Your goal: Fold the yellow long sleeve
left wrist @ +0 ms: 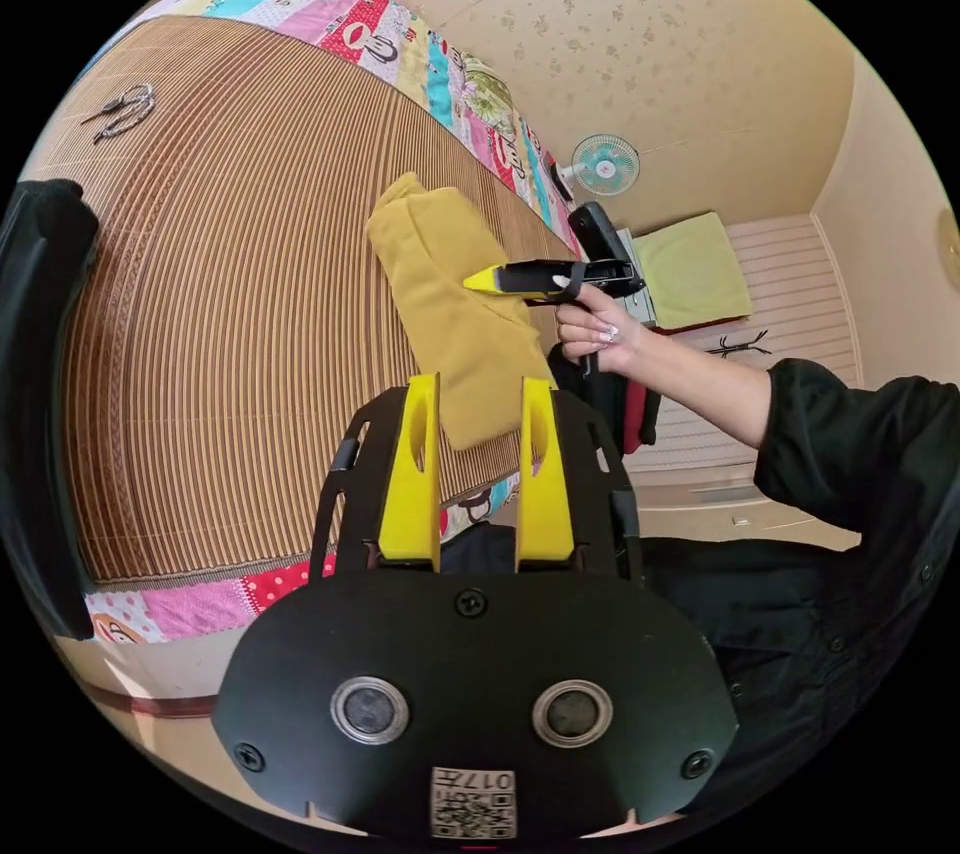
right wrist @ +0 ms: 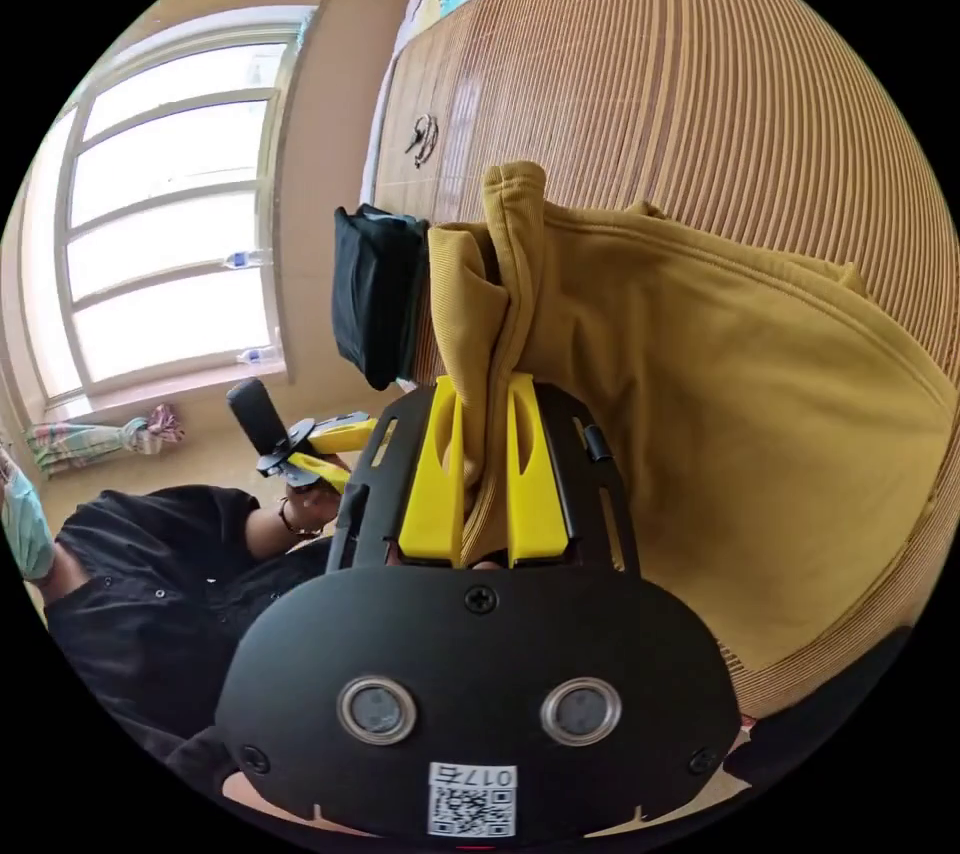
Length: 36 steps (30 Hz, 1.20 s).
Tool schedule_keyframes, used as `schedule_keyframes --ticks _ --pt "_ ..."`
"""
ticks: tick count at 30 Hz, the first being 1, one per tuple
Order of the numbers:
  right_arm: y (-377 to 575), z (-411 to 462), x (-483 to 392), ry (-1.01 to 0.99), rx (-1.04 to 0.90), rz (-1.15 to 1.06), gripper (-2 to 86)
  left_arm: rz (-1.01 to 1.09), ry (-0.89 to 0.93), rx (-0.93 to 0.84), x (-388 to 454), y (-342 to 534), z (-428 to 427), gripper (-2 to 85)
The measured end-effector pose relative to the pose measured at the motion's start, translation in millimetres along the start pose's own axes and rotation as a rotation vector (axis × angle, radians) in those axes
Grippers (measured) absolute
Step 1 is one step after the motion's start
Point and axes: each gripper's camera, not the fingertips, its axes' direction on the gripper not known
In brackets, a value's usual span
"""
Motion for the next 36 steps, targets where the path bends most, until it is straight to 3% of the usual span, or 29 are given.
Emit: schedule_keyframes --ticks 4,10,23,28,33,36 --pt "52 -98 21 -0.144 0.134 -0.084 7.7 0.007 -0.015 -0.071 -5 -4 28 11.8" --pt "108 -180 50 -0.130 0.251 -0.076 7.4 0.039 -0.026 -0.193 5 -21 88 11.4" --pt "128 -238 40 -0.034 0.240 -0.097 7.5 0.256 -0.060 -0.393 40 -98 224 10.2" --pt "149 -252 78 0.005 0.331 0.200 10.5 0.233 -0.064 -0.408 33 -120 264 10.3" --pt "180 -259 50 -0.099 0.457 0.181 13.7 0.177 -0.088 -0.384 21 -130 285 10.8" --pt "184 -236 22 -0.069 0.388 0.162 13.9 0.117 -0.128 -0.371 8 -127 294 11.2"
